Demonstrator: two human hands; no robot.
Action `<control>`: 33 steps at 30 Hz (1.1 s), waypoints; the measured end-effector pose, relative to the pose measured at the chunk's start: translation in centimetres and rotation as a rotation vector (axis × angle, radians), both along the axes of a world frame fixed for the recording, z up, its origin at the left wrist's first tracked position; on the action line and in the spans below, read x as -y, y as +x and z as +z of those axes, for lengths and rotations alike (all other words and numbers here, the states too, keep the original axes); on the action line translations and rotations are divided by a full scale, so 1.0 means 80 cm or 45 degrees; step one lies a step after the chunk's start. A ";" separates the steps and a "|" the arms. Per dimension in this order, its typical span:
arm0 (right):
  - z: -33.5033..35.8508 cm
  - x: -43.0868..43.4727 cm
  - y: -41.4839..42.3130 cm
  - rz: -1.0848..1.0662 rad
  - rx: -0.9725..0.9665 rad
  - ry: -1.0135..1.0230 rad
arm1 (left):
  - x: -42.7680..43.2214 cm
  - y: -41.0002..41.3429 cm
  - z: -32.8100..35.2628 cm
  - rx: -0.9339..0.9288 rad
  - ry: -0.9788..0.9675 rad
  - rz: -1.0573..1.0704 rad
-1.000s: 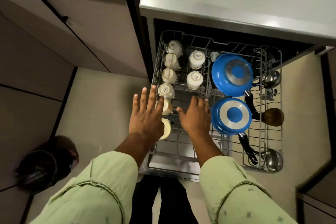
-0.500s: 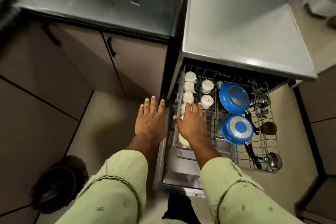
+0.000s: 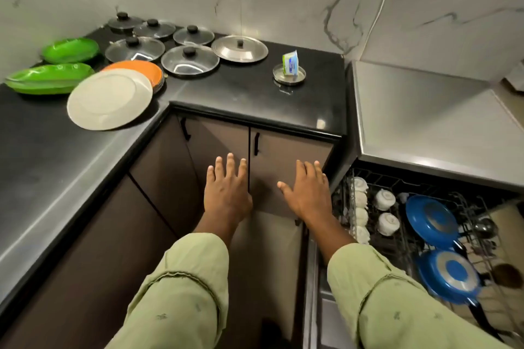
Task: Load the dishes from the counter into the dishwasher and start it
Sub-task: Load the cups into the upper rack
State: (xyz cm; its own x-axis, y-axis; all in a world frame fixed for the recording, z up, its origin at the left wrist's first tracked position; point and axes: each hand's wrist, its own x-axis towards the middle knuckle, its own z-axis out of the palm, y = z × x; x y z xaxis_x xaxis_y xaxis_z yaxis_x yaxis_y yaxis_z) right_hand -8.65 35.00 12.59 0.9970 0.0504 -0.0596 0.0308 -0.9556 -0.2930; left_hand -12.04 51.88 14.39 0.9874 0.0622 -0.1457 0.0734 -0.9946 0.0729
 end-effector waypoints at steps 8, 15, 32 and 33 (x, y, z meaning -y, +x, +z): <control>0.008 -0.041 0.105 -0.034 0.038 0.085 | -0.033 0.098 0.013 0.005 0.058 -0.040; 0.009 -0.044 0.218 -0.040 0.028 0.077 | -0.042 0.209 0.014 -0.098 0.037 -0.058; 0.024 -0.050 0.425 -0.446 0.056 0.106 | -0.054 0.440 -0.016 -0.251 0.014 -0.226; 0.025 -0.053 0.435 -0.488 0.040 0.142 | -0.057 0.453 -0.017 -0.266 0.013 -0.237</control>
